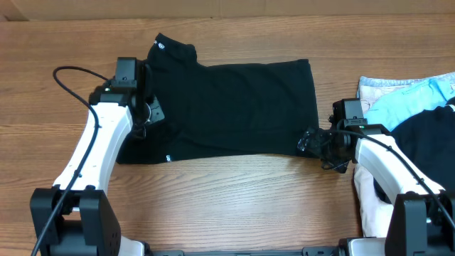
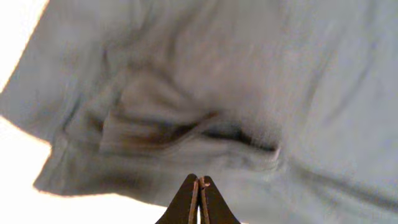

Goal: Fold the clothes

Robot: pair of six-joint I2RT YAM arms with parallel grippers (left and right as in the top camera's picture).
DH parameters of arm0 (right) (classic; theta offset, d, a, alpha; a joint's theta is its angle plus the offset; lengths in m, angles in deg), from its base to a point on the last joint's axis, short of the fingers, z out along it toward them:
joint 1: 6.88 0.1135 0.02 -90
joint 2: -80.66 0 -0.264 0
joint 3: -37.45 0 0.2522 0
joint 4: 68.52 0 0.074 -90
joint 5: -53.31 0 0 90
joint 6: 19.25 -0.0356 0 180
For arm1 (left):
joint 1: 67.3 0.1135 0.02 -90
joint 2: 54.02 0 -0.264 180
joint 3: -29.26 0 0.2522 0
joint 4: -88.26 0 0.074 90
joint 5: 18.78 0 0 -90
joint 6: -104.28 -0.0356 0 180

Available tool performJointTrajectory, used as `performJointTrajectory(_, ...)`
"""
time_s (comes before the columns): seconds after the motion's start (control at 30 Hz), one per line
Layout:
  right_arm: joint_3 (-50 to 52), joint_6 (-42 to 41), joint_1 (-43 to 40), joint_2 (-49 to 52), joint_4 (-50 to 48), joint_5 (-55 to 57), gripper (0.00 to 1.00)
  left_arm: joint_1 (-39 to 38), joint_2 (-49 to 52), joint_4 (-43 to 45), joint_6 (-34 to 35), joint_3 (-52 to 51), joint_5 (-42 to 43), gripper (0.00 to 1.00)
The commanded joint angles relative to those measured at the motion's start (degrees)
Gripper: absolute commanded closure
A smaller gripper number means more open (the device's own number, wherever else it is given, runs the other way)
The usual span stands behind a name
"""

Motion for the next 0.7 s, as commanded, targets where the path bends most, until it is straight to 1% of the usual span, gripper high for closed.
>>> performJointTrajectory(0.0,-0.50,0.61,-0.11,0.37,-0.07,0.66,0.00,-1.64,0.31,-2.38,-0.94,-2.14,-0.17,0.95)
performJointTrajectory(0.07,-0.50,0.61,-0.11,0.37,-0.09,0.66,0.00,-2.14,0.31,-1.25,0.07,-5.68,-1.07,0.96)
performJointTrajectory(0.13,-0.50,0.61,-0.11,0.37,-0.02,0.61,0.00,-2.16,0.31,1.55,3.28,-9.90,-2.58,0.96)
performJointTrajectory(0.23,-0.50,0.61,-0.11,0.37,0.17,0.63,0.00,-1.44,0.31,7.58,6.64,-15.50,-4.66,0.96)
performJointTrajectory(0.33,-0.50,0.61,-0.11,0.37,0.17,0.63,0.00,-0.17,0.31,14.40,7.06,-18.75,-5.01,0.96)
performJointTrajectory(0.57,-0.50,0.61,-0.11,0.37,0.00,0.61,0.00,1.18,0.31,29.49,6.45,-19.17,-6.27,0.96)
performJointTrajectory(0.67,-0.50,0.61,-0.11,0.37,0.02,0.61,0.00,1.18,0.31,34.88,4.15,-17.44,-5.46,0.96)
